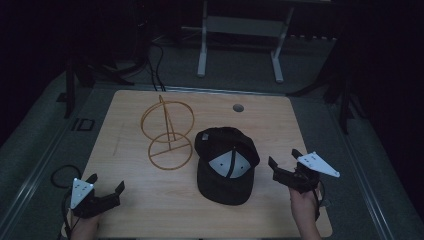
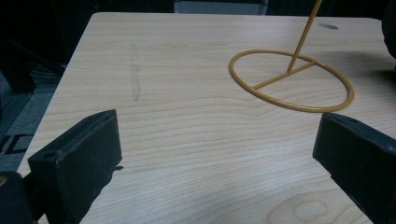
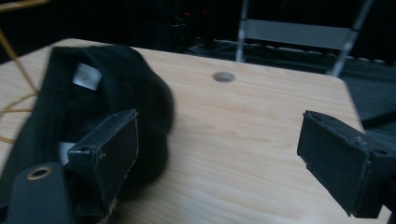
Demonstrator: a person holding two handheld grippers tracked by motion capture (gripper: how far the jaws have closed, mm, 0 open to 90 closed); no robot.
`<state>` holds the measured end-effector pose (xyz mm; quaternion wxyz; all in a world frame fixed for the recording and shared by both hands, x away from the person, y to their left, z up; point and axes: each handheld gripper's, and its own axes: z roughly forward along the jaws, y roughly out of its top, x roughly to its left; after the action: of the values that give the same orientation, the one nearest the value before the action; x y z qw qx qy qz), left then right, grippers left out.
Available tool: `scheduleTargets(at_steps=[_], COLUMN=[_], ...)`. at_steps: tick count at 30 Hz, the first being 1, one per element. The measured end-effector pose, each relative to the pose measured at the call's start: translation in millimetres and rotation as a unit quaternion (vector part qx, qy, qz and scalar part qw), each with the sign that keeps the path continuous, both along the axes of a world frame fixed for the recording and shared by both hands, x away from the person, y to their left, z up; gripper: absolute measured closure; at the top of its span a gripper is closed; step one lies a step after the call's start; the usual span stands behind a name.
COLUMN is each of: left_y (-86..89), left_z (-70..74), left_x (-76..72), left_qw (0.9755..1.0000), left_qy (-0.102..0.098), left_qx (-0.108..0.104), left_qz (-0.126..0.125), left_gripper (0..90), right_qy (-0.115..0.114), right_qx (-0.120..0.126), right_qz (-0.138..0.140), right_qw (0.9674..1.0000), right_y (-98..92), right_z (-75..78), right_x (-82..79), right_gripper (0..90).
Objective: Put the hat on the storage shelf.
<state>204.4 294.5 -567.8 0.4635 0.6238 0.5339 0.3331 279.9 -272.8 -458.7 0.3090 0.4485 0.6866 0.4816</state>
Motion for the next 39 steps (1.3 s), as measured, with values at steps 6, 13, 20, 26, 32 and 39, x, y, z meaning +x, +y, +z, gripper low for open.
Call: scheduleTargets(at_steps=[6,13,20,26,32,39], left_y=[-0.1,-0.2,0.2,0.3,0.6,0.2], left_z=[-0.1,0.0,0.4,1.1,0.9,1.2], left_x=[0.4,0.5,0.3,0.2,0.4,0.0], left_qw=[1.0000,1.0000,1.0000,1.0000,1.0000,0.9999], left_qy=[0.003,0.005,0.006,0.004,0.005,0.008], left_qx=[0.002,0.003,0.001,0.000,0.000,0.001], left_qz=[-0.003,-0.006,-0.007,-0.004,-0.007,-0.007], left_gripper=[1.6,1.6,1.6,1.6,1.6,1.6], right_qy=[0.007,0.026,0.059,0.086,0.102,0.123], right_qx=[-0.005,-0.010,-0.055,-0.111,-0.134,-0.156], right_qz=[0.043,0.086,0.070,0.047,0.017,0.002], right_qw=[0.9990,0.9959,0.9942,0.9890,0.9855,0.9800], right_y=[25.8,50.7,78.0,93.1,100.8,102.9], right_z=[8.6,8.8,1.7,-5.9,-10.5,-15.2], right_x=[9.8,18.9,41.0,57.5,66.8,81.3], right_gripper=[12.1,11.0,13.5,23.4,36.3,56.5])
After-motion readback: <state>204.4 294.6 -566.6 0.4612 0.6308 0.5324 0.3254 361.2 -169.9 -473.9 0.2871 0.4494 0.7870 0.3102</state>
